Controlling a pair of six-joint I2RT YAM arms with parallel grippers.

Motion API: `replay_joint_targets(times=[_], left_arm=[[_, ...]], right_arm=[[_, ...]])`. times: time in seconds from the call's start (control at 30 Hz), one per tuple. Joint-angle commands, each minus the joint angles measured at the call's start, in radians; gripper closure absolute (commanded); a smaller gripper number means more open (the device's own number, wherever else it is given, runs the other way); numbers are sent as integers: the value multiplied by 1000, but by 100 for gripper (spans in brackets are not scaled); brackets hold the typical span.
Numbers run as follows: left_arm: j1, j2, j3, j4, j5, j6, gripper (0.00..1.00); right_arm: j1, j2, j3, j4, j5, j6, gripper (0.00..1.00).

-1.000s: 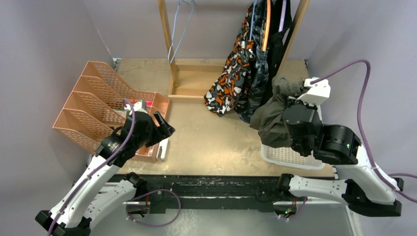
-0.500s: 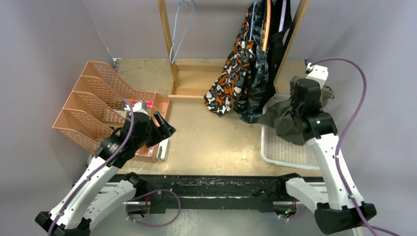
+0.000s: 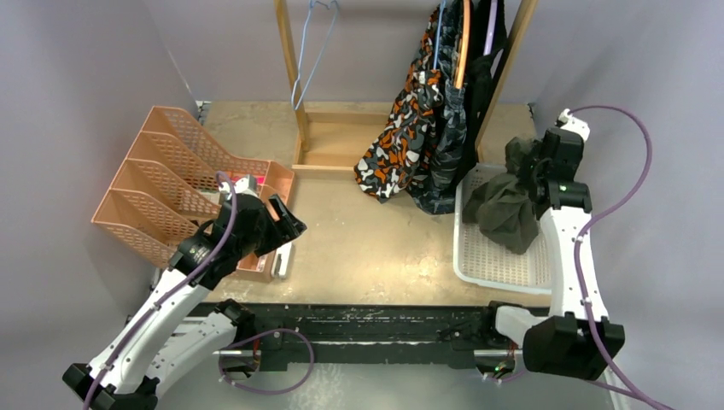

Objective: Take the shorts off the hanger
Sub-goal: Place the shorts in the basket.

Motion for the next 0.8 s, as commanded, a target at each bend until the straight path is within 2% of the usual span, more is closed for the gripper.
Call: replay_joint_targets(times=[0.0,0.1,0.2,0.47,0.57,0.7,0.77], left_arm=[[1,-20,-15,36,1,17,31],[1,-22,-23,43,9,15,31],[1,-23,-6,29,9,20,31],[1,-50,4,-15,-25,22,31],[1,-48,5,-13,-16,23,31],[1,-47,18,-20,-18,25,31],[0,-55,22,-26,-26,21,31]], right_arm=[[-14,30,-113,132,-157,120,100],[-16,135,-198,233,-165,166,100],[-17,236,-197,224,-155,197,100],[-17,259,-421,404,-80,274,99],[-17,358,-383,444,-116,233,98],[-18,479,-289,362,-45,236,96],[-18,422,-323,381,-75,236,85]])
